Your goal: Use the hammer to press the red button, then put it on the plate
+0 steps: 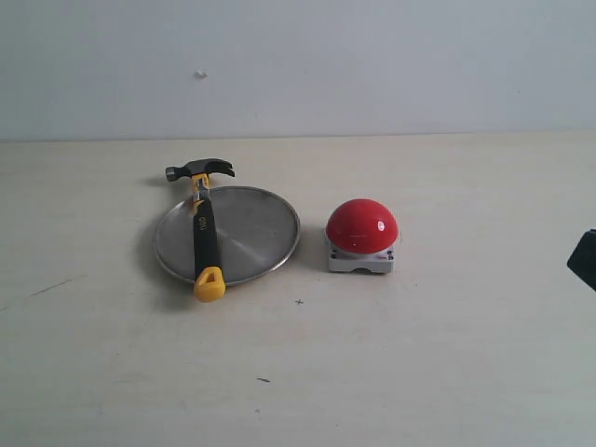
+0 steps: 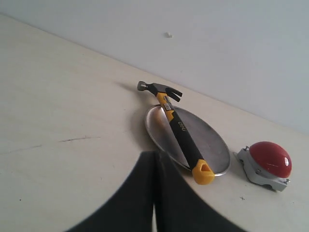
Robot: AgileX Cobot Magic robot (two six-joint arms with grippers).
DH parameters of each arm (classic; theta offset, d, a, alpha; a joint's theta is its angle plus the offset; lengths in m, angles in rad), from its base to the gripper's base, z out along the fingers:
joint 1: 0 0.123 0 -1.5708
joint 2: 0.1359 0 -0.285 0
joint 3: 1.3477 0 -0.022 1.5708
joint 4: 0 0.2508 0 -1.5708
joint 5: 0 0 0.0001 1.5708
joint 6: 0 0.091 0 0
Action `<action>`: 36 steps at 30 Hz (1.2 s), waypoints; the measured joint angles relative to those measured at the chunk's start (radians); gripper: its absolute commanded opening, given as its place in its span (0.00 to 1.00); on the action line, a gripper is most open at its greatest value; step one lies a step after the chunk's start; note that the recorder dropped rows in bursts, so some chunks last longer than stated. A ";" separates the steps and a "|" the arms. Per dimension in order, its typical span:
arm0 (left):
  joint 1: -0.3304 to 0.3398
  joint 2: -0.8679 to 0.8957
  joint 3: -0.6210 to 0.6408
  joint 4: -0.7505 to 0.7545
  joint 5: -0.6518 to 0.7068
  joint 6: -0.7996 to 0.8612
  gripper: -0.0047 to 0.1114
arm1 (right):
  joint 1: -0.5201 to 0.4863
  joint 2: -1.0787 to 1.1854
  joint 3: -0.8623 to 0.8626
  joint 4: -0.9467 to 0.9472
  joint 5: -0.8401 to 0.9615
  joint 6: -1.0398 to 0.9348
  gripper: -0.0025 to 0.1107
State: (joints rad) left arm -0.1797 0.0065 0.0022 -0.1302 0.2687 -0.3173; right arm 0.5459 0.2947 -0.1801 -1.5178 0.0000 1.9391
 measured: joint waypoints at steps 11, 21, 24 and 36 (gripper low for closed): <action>0.000 0.000 0.000 0.000 0.001 0.000 0.04 | -0.211 -0.207 0.075 -0.019 0.000 -0.130 0.02; 0.000 0.000 0.000 0.000 0.009 0.000 0.04 | -0.433 -0.289 0.128 -0.025 0.059 -0.157 0.02; 0.000 0.000 0.000 0.000 0.011 0.000 0.04 | -0.435 -0.289 0.126 -0.028 0.091 -0.157 0.02; 0.000 0.000 0.000 0.000 0.011 0.000 0.04 | -0.435 -0.289 0.064 -0.208 0.050 -0.064 0.02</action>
State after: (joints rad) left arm -0.1797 0.0065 0.0022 -0.1302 0.2800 -0.3173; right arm 0.1106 0.0059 -0.1165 -1.7261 0.0501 1.8752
